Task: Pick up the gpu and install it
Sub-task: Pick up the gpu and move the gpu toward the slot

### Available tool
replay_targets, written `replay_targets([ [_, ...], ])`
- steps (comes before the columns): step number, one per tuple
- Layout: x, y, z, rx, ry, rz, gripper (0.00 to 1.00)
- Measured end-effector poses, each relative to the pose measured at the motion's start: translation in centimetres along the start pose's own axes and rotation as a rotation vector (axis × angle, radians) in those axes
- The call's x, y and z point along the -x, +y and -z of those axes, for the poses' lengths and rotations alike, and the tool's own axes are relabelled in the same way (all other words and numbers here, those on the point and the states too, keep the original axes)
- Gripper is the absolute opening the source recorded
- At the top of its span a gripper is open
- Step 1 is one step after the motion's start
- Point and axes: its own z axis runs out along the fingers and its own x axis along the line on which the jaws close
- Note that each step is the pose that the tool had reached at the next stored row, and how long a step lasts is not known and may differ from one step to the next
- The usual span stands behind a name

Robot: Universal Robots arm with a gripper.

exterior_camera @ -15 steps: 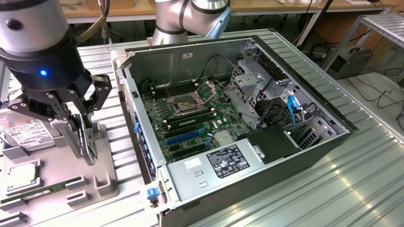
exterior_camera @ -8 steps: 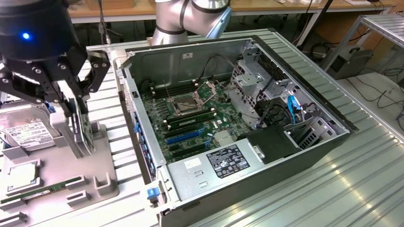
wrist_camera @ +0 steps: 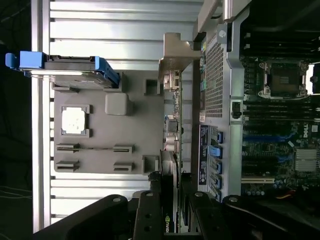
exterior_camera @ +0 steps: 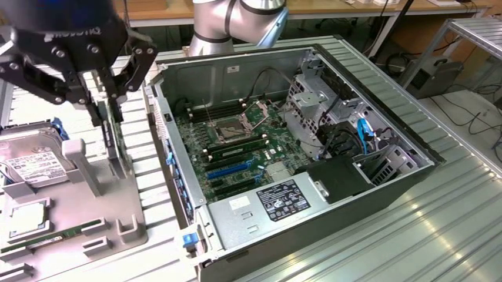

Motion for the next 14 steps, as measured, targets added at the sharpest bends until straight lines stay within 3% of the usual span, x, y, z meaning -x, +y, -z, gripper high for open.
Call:
replay_targets([
  [4,1.7,-0.32,1.93,0.0002,0.0126,-0.001,0.26],
  [5,2.4,-0.43,2.44,0.0003,0.0188,-0.001,0.26],
  [8,3.8,-0.57,2.98,0.0005,0.0282,-0.001,0.26],
  [14,6.6,-0.71,2.97,0.0008,0.0307,-0.001,0.26],
])
